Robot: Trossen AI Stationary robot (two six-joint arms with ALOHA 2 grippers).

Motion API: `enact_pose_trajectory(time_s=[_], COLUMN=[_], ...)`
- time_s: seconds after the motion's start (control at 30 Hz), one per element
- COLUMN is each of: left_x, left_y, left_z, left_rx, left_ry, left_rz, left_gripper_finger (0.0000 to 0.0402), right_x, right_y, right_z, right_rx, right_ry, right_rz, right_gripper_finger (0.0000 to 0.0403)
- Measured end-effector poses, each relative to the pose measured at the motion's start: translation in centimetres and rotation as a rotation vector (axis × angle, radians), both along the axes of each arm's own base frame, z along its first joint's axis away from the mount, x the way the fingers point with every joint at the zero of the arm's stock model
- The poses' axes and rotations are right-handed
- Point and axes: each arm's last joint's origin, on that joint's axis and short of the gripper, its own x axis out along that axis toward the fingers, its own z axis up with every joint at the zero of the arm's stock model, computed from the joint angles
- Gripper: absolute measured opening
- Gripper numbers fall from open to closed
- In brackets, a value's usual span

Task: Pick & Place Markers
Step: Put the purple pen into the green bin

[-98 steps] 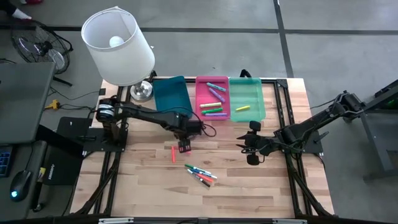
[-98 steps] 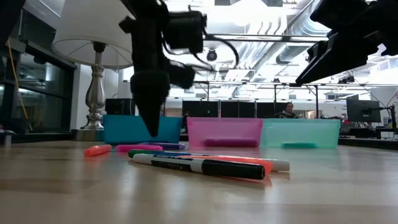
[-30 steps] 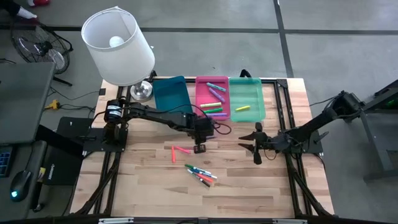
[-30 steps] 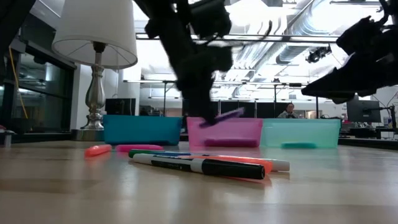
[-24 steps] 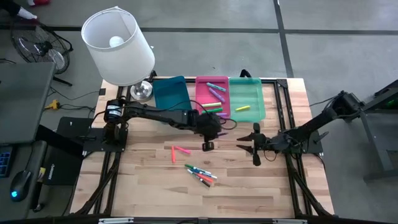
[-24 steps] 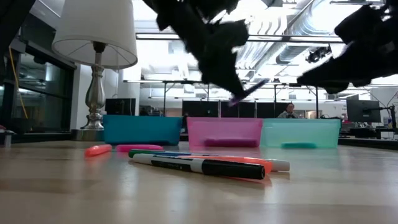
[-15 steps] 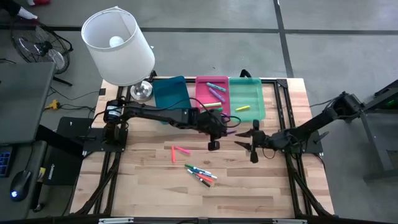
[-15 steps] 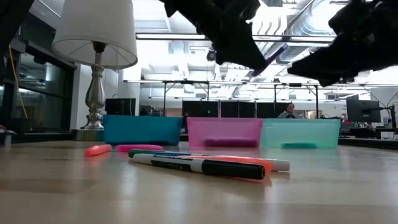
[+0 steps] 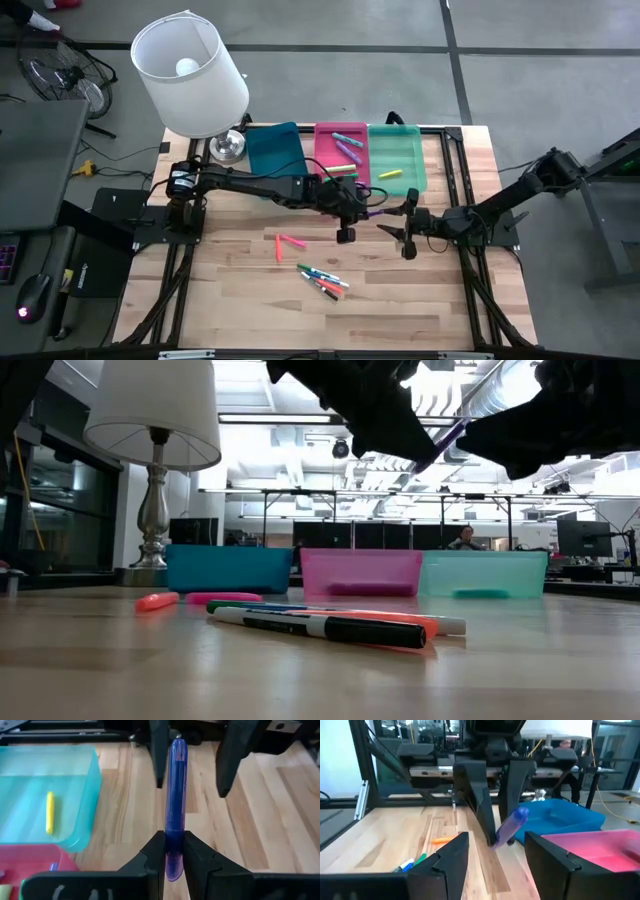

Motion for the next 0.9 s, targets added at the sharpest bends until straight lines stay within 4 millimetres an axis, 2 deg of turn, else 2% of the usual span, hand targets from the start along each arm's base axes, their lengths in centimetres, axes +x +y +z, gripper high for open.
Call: enact_pose_trajectory(time_s=[0.33, 0.57, 0.8, 0.9], left_x=[0.2, 0.3, 0.3, 0.3], left_y=[-0.1, -0.1, -0.1, -0.1], left_z=[0.4, 0.5, 0.5, 0.5], left_rx=[-0.023, -0.023, -0.013, -0.013], left_ry=[-0.046, -0.06, -0.061, -0.06], left_rz=[-0.033, -0.034, -0.035, -0.034], left_gripper_finger=[0.0044, 0.0044, 0.0044, 0.0044], right_x=[1.0, 1.5, 1.5, 1.5], right_y=[-0.6, -1.0, -1.0, -1.0], right_z=[1.2, 1.7, 1.5, 1.5], right_rx=[-0.025, -0.031, -0.03, -0.03], right_ry=[-0.043, -0.04, -0.02, -0.019], right_rz=[0.022, 0.026, 0.024, 0.025], right_gripper_finger=[0.0153, 0.0106, 0.003, 0.003])
